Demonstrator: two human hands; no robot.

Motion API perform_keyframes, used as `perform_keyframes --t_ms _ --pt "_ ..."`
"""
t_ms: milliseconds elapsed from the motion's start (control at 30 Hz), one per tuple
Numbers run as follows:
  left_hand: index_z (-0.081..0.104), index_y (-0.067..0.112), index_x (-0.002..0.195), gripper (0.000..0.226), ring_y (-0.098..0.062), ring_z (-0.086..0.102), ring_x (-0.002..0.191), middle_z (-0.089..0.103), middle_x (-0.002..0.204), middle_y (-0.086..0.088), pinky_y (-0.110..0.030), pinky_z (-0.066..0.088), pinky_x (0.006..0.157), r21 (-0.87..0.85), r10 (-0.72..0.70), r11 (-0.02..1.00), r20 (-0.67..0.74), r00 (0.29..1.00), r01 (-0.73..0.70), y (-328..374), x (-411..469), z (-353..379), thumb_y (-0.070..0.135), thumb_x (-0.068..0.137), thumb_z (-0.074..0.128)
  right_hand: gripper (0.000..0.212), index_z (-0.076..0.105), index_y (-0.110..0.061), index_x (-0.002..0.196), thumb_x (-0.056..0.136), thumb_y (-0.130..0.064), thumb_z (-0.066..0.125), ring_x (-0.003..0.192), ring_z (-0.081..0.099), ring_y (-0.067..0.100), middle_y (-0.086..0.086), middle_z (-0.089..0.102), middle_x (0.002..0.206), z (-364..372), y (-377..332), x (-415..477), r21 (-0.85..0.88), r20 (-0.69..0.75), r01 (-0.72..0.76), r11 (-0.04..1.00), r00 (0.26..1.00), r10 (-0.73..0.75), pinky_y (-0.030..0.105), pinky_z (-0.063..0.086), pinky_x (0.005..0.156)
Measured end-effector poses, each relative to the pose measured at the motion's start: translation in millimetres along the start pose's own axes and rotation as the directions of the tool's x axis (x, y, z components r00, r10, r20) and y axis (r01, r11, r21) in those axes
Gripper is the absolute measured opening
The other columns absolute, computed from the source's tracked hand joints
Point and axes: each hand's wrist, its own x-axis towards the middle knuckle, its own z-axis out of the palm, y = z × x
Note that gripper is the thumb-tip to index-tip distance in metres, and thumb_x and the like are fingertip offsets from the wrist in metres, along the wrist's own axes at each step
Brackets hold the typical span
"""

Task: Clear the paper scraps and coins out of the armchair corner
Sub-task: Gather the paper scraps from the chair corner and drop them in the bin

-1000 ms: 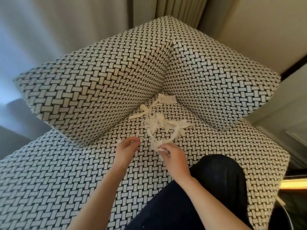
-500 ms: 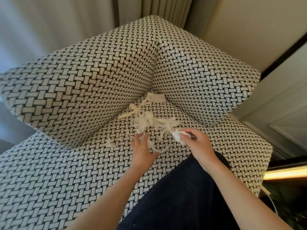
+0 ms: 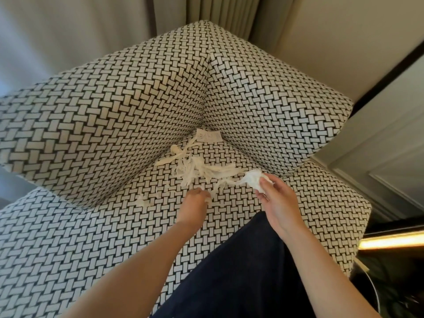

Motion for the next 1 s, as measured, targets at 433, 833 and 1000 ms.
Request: perform_keyframes --t_ms 433,833,1000 --pt "0.06 0.013 0.122 0.045 -0.023 0.051 0.113 0.042 0.136 -0.003 -0.029 0.045 0.099 0.099 -0.003 0.995 0.12 0.993 -0.009 36 41 20 -0.011 0.086 0.047 0.021 0.06 -0.008 0.11 0.09 -0.005 0.055 0.105 0.06 0.018 0.009 0.063 0.114 1 2 11 0.384 -0.064 -0.075 0.92 0.992 0.108 0.028 0.049 0.083" --pt "0.046 0.016 0.123 0.036 -0.015 0.056 0.079 0.059 0.106 -0.002 -0.02 0.043 0.061 -0.175 -0.1 0.979 0.051 0.994 0.108 30 11 9 -0.001 0.091 0.047 0.016 0.062 -0.008 0.104 0.091 -0.005 0.054 0.107 0.059 0.019 0.01 0.063 0.113 -5 0 6 0.382 -0.042 -0.058 0.922 0.996 0.08 0.03 0.049 0.089" --pt "0.053 0.015 0.126 0.036 -0.017 0.057 0.1 0.054 0.13 -0.004 -0.026 0.051 0.081 -0.207 -0.111 0.972 0.024 0.994 0.113 30 1 -18 0.004 0.092 0.049 0.021 0.059 -0.006 0.111 0.091 -0.007 0.055 0.108 0.059 0.018 0.011 0.061 0.119 -11 -1 0 0.364 -0.063 -0.019 0.931 0.997 0.045 0.03 0.048 0.093"
